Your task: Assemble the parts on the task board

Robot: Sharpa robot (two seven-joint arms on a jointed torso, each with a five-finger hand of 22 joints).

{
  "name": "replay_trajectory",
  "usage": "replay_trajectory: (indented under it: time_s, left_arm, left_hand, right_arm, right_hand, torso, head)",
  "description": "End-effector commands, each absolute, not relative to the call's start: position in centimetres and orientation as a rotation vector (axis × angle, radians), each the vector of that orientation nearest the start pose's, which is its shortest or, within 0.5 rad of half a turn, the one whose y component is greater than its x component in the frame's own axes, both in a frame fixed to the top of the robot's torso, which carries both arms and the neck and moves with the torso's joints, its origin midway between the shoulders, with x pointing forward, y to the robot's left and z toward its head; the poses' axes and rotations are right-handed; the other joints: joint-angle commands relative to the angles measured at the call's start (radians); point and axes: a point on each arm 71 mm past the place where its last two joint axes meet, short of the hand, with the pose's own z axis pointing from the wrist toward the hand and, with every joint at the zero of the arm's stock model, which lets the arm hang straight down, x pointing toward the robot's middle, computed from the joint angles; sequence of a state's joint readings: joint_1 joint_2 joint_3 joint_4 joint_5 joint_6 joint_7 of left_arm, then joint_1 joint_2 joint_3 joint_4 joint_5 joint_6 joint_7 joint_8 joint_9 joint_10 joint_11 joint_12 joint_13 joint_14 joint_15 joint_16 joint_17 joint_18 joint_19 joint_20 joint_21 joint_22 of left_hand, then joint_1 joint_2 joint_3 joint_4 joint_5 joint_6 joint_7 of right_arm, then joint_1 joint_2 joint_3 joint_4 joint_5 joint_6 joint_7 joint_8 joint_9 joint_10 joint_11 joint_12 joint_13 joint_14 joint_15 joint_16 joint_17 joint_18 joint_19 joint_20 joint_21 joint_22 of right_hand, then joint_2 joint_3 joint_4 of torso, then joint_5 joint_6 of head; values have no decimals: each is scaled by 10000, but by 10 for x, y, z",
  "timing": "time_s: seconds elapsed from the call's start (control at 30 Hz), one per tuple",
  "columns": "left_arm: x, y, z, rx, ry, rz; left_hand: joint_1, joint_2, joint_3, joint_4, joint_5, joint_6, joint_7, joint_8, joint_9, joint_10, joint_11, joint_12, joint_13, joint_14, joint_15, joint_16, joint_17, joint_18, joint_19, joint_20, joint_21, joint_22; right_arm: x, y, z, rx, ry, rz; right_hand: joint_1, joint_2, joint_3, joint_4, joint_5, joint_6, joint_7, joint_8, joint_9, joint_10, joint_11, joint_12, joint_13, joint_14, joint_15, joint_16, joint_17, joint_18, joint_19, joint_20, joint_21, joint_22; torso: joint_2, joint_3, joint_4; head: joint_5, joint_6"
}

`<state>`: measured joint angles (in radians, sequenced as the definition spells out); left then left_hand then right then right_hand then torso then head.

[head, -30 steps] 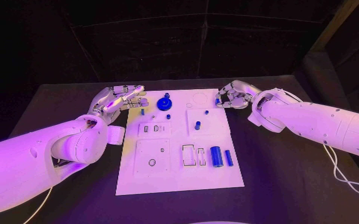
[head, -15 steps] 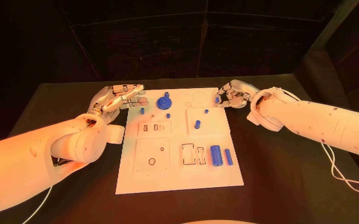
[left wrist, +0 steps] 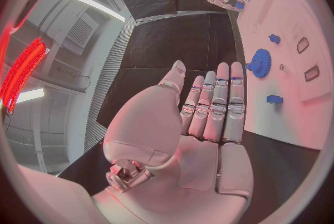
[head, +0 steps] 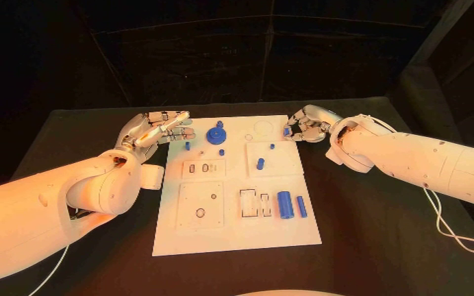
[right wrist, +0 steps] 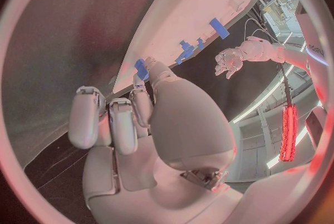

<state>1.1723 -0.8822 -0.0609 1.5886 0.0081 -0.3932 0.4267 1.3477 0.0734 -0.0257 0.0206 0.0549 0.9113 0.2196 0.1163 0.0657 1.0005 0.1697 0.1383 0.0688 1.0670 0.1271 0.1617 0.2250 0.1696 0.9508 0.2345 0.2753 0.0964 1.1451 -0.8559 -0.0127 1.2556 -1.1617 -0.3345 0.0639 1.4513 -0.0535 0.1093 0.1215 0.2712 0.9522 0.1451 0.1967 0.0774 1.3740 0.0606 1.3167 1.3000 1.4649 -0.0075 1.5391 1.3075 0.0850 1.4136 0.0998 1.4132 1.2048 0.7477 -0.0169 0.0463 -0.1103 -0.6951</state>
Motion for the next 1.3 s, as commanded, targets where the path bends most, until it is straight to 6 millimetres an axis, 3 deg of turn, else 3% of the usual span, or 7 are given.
replay_trajectory:
  time_s: [0.03,0.37,0.7,0.93,1.1,1.3]
  left_arm:
    - [471,213,-191,-11401,13990,-15093]
    - [471,213,-192,-11407,14006,-15095]
    - [471,213,-192,-11425,14034,-15081]
    - [470,214,-191,-11435,14038,-15065]
    - [471,216,-192,-11462,14009,-14967]
    - [472,217,-192,-11485,13978,-14867]
  left_hand:
    - [56,6,3,-60,31,49,-12,-66,-8,39,16,-65,-13,55,6,-47,17,125,72,15,-68,-16]
    - [68,21,13,-70,32,52,-14,-69,-7,41,15,-70,-12,57,5,-51,22,126,73,15,-71,-18]
    - [85,43,27,-84,33,55,-16,-75,-7,44,13,-76,-12,59,3,-59,29,126,74,14,-76,-20]
    - [96,59,37,-94,33,56,-20,-79,-7,45,12,-81,-12,61,3,-65,33,127,76,14,-79,-22]
    - [120,94,59,-113,35,61,-28,-86,-6,48,7,-91,-12,66,0,-75,43,128,80,13,-84,-26]
    - [129,102,66,-121,34,63,-30,-88,-6,50,6,-94,-12,68,-1,-77,46,128,82,12,-85,-27]
  right_arm:
    - [520,-291,-214,1855,16842,6388]
    - [519,-286,-211,1797,16388,6526]
    - [516,-287,-205,2504,15787,6537]
    - [505,-276,-199,2877,15793,6680]
    - [498,-252,-190,2643,15669,7056]
    - [493,-214,-180,2088,15896,7370]
  right_hand:
    - [20,184,131,-57,-291,156,-31,47,-5,69,-56,67,15,906,-106,28,1972,-137,-2,-109,64,32]
    - [4,360,399,-131,-419,615,-179,143,16,349,-180,365,336,929,-206,67,2065,-173,95,-198,146,218]
    - [-144,473,578,-115,-99,800,-254,98,12,507,-249,536,534,938,-273,81,2099,-200,169,-269,210,354]
    - [-216,443,590,-107,-54,837,-261,81,13,516,-257,542,545,933,-283,71,2076,-209,189,-282,228,395]
    - [-195,478,680,-155,23,874,-283,57,13,548,-278,576,589,934,-299,72,2080,-207,187,-296,225,388]
    - [-214,495,722,-165,70,883,-282,35,10,550,-280,573,592,926,-305,57,2047,-205,181,-304,219,374]
  torso:
    - [-5,2,1]
    - [-5,4,-1]
    - [-15,7,-24]
    - [-71,-40,-14]
    - [-128,-78,6]
    - [-233,-155,57]
  head:
    - [-9,3]
    - [1,25]
    - [61,10]
    - [78,-3]
    - [118,-27]
    - [208,-145]
